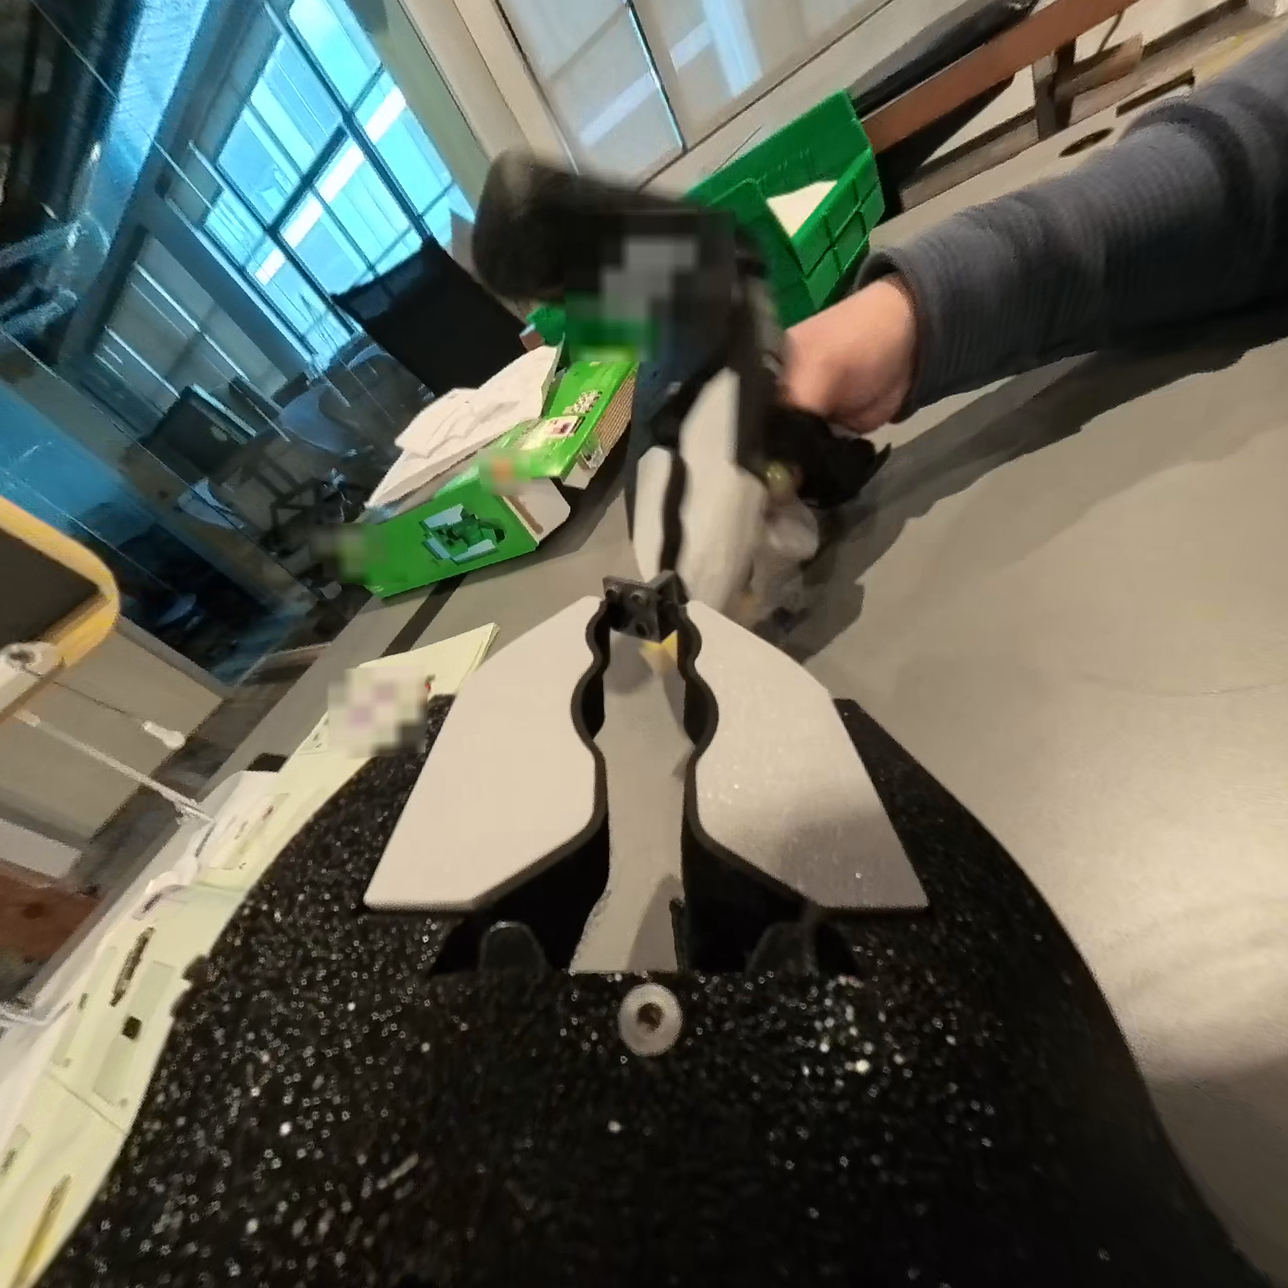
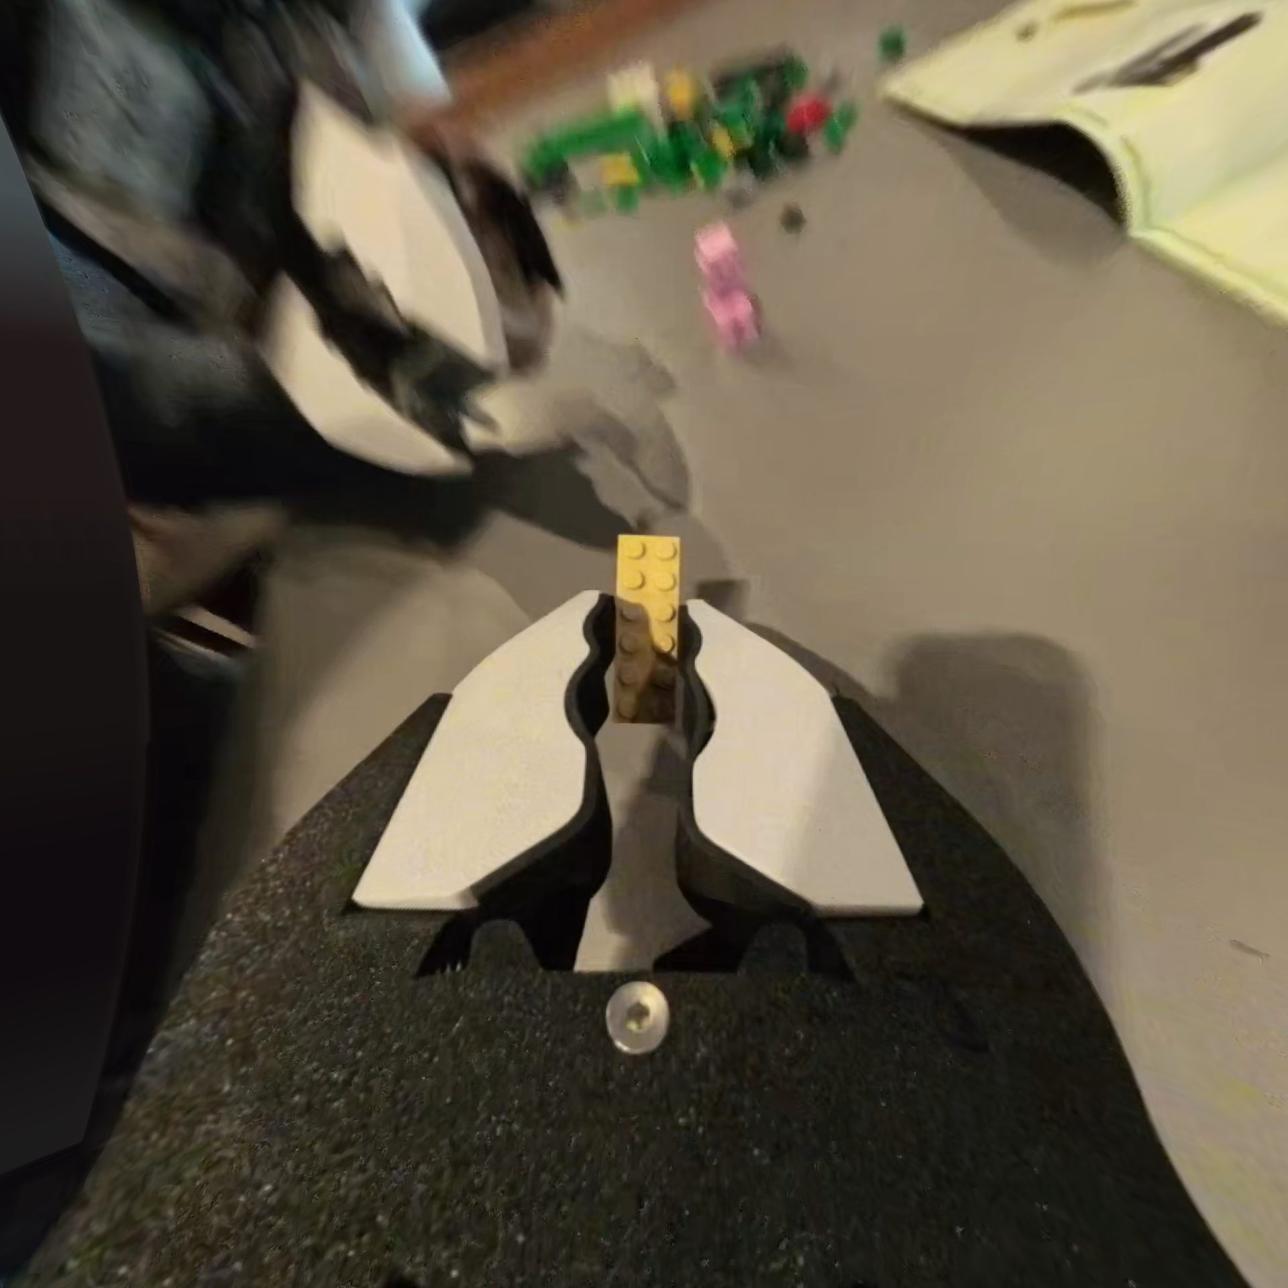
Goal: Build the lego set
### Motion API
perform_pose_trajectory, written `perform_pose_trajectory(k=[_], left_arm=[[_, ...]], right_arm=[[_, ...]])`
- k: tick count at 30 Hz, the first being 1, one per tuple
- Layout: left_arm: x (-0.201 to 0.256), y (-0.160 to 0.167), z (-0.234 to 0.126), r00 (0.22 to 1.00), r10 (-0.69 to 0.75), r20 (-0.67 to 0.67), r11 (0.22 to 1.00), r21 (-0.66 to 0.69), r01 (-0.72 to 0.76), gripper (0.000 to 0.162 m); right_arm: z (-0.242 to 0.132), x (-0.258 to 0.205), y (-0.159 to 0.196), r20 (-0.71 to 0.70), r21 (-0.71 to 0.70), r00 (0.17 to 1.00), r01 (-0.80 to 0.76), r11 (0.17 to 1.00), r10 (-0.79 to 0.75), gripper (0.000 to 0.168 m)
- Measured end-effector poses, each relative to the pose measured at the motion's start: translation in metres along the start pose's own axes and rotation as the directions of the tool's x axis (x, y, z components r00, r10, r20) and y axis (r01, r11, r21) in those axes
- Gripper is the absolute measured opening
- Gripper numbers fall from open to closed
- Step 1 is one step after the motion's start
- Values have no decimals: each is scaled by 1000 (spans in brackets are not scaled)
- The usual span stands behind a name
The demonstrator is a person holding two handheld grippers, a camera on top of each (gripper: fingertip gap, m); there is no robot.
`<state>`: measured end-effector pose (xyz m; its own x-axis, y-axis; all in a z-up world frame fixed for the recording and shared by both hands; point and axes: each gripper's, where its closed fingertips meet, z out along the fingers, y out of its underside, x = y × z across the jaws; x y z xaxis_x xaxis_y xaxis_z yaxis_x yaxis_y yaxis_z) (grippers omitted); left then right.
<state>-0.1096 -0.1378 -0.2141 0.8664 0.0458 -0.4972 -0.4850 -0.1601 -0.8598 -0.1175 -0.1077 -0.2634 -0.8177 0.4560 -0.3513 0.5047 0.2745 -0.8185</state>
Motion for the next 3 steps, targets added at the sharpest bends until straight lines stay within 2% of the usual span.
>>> perform_pose_trajectory(k=[1, 3], left_arm=[[1, -2, 0, 1000, 13, 0, 1000, 7, -13, 17], [4, -6, 0, 1000, 30, -2, 999, 27, -30, 17]], right_arm=[[-4, -9, -12, 120, 81, 987, -115, 990, 105, 16], [-16, -21, -29, 345, 159, 902, -329, 931, 260, 16]])
